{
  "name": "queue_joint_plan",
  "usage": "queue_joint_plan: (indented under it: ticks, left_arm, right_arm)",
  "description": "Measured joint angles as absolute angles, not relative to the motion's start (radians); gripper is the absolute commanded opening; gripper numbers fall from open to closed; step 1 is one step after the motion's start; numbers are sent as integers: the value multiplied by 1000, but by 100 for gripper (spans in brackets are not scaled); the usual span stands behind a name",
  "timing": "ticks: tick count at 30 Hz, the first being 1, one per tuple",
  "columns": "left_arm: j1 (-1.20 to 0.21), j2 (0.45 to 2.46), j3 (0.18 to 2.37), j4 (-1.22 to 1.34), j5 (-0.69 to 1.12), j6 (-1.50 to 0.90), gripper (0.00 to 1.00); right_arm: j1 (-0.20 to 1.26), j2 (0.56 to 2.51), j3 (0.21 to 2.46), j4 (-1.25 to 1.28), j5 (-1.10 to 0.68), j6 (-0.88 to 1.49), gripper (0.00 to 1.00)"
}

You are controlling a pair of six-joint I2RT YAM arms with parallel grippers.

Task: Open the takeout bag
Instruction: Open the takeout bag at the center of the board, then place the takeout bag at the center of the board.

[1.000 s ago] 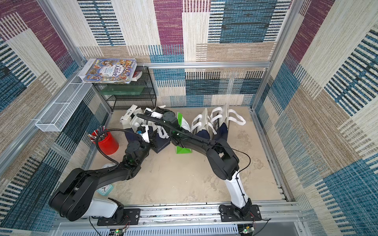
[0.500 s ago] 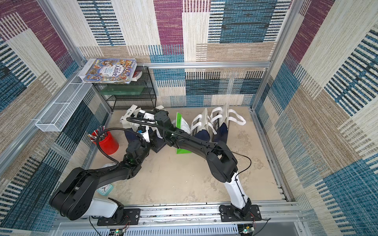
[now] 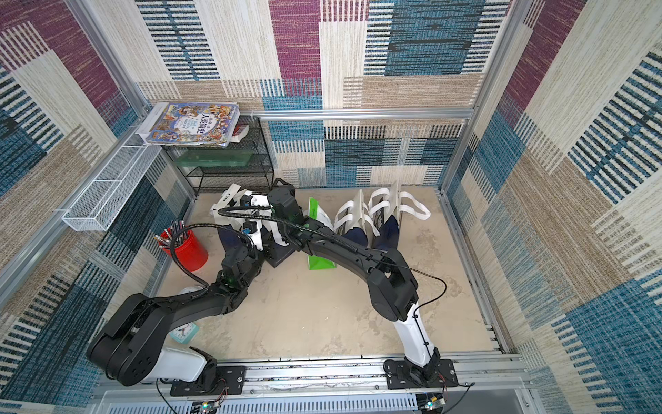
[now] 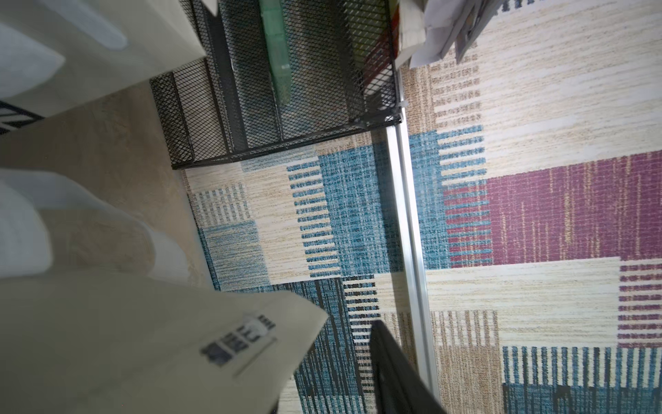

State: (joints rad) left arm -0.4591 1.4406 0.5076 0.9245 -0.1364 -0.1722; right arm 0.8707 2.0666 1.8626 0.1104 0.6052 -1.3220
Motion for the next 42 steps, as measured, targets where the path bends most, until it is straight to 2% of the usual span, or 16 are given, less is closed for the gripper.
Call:
queue_joint_plan:
  ticks: [7,21,22,25,26,27,29,30,35,37,38,42]
  left_arm:
    - [-460,1448,508,924,-152,-172,0]
    - [-461,1532,562,952,-197,-173,0]
    - [-461,1540,569,954,-207,-173,3]
    - [-461,1559,585,961,-219,-172,28]
    - [-461,1562,586,959,-228,-172,45]
    - [-461,1563,586,949,-230,-173,51]
    - [-461,1561,586,934,-231,-173,55]
    - [-461,1555,586,923,-230,-173,61]
    - [-461,1489,570,880,-176,-179,70]
    - [-461,1447,554,849,-143,-181,93]
    - [-463,1420,546,830,-123,-180,99]
    - [-465,1301,534,729,-46,-174,99]
  right_arm:
    - [865,2039,1917,20,610,-1236,80]
    - [804,1890,1939,-118,648,-736,79]
    - [796,1859,1909,-120,647,-697,80]
    - [776,1742,1771,-101,646,-600,79]
    - [768,1699,1714,-87,644,-570,79]
    - [757,1654,1655,-72,629,-543,79]
    - [733,1579,1560,-47,597,-493,79]
    - [716,1539,1511,-30,569,-465,79]
    - [632,1425,1346,38,471,-347,78]
    - [614,1412,1311,49,440,-305,77]
    - [603,1407,1296,55,423,-286,77]
    - [566,1380,1233,77,371,-231,77]
